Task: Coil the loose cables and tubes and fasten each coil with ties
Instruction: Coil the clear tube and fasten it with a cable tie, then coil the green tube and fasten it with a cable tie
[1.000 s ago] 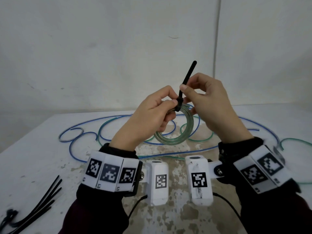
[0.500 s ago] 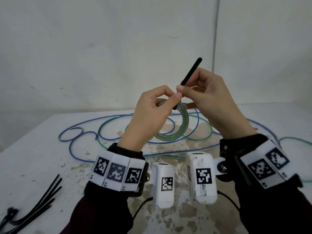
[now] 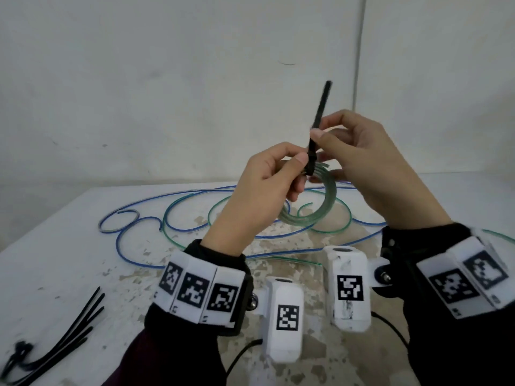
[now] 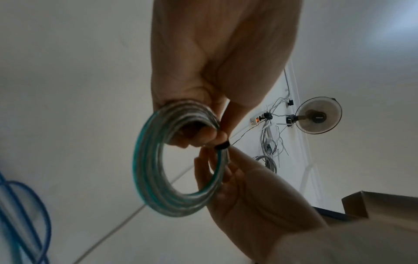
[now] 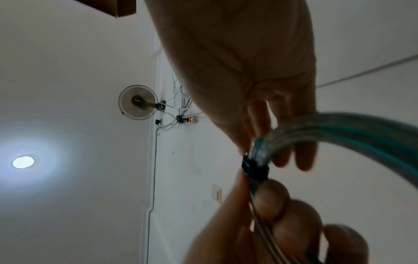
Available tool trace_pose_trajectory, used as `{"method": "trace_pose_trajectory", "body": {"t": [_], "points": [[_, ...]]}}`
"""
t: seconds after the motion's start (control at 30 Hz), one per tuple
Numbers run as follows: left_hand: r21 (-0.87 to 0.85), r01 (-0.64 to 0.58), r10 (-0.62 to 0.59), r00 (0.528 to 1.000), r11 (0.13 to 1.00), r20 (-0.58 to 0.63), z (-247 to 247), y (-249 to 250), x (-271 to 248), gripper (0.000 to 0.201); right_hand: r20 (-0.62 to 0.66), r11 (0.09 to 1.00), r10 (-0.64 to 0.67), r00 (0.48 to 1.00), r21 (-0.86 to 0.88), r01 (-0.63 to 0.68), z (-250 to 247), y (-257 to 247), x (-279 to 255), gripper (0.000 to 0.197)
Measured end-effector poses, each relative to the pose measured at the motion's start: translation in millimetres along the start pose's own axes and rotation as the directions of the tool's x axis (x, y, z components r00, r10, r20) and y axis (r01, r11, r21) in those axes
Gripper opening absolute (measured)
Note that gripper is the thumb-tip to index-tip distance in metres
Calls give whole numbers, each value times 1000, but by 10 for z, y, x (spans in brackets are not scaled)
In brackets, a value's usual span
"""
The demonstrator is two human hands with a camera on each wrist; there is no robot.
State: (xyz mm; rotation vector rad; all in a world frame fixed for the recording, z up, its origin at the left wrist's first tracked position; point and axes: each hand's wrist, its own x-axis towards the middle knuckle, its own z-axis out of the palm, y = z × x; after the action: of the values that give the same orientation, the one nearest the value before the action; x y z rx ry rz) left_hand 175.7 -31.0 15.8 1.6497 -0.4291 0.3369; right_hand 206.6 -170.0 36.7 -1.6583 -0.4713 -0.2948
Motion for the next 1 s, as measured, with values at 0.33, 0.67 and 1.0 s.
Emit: {"method": "trace_pose_trajectory", "body": {"t": [0.33,0.67,1.0], "points": [[-123,-45,27,989,991,-147,-78,-207,58,24,383,932,244,891,161,-325,-160,31,-150,23],[-261,263,-271,963,929,6,587,-422,-28,19,56,928,349,935,121,-353,-981,198,-761,3],[-460,611,-614,772,644,165,1202,-804,-127,20,-587,516,516,624,-368,-773,-2891,662,-1213,21]]}}
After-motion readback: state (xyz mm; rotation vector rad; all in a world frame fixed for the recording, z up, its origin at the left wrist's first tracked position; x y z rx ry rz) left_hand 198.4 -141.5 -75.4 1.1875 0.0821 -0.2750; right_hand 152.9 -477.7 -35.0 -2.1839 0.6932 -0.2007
